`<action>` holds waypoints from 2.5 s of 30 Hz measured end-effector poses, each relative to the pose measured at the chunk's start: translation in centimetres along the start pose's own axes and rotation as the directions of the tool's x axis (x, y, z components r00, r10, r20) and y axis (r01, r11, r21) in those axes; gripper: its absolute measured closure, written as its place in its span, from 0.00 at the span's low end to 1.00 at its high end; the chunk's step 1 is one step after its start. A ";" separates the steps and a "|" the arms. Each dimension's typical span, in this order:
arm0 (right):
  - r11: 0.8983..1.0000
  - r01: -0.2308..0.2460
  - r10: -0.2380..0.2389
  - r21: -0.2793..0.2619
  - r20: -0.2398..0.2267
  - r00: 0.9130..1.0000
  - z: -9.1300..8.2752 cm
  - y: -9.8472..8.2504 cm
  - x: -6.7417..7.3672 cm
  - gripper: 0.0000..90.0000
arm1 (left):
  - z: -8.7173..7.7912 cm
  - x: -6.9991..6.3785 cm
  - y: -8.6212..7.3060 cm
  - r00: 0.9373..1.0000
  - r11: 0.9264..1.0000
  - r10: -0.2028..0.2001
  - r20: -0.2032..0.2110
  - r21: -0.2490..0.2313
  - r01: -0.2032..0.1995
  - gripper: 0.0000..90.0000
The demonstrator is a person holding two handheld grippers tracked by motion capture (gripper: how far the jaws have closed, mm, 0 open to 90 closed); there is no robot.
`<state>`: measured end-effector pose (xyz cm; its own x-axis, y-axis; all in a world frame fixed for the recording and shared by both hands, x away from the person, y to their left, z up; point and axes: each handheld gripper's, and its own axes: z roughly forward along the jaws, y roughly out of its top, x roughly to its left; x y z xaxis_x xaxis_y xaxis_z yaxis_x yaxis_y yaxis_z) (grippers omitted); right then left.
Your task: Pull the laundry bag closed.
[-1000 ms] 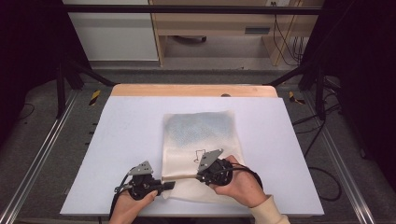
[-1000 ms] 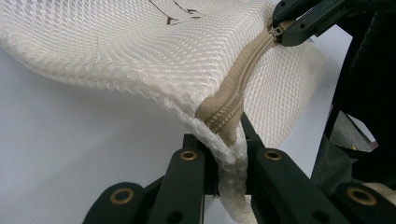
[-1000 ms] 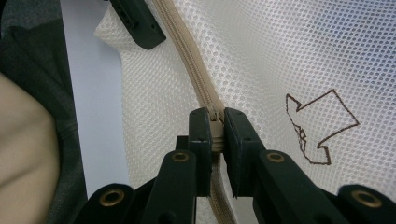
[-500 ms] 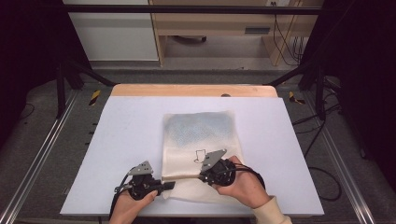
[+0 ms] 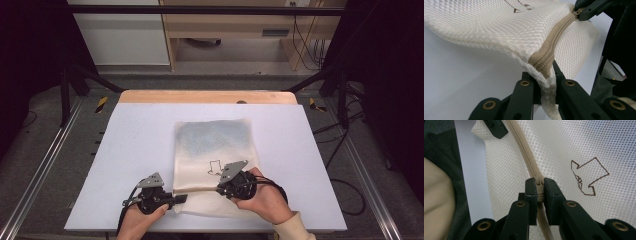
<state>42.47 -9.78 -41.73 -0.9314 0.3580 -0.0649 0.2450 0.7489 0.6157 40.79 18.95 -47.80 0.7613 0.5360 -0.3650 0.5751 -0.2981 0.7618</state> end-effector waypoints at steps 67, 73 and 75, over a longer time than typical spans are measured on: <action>0.996 -0.094 0.094 -0.004 0.048 0.994 -2.4 -4.7 -1.4 0.91 | -0.2 0.1 0.1 1.000 1.000 0.002 -0.005 0.000 -0.002 0.94; 0.994 -0.110 0.110 -0.006 0.056 0.992 -2.8 -5.3 -1.6 0.91 | -0.2 0.1 0.1 1.000 1.000 0.002 -0.005 0.003 -0.002 0.94; 0.994 -0.110 0.110 -0.006 0.058 0.992 -2.8 -5.5 -1.7 0.91 | -0.2 0.1 0.1 1.000 1.000 0.002 -0.005 0.003 -0.002 0.94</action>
<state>41.90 -16.11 -42.80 -0.8816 0.4700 -0.0424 0.3440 0.7015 0.6241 40.85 19.12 -47.71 0.7609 0.5393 -0.3608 0.5745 -0.3016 0.7609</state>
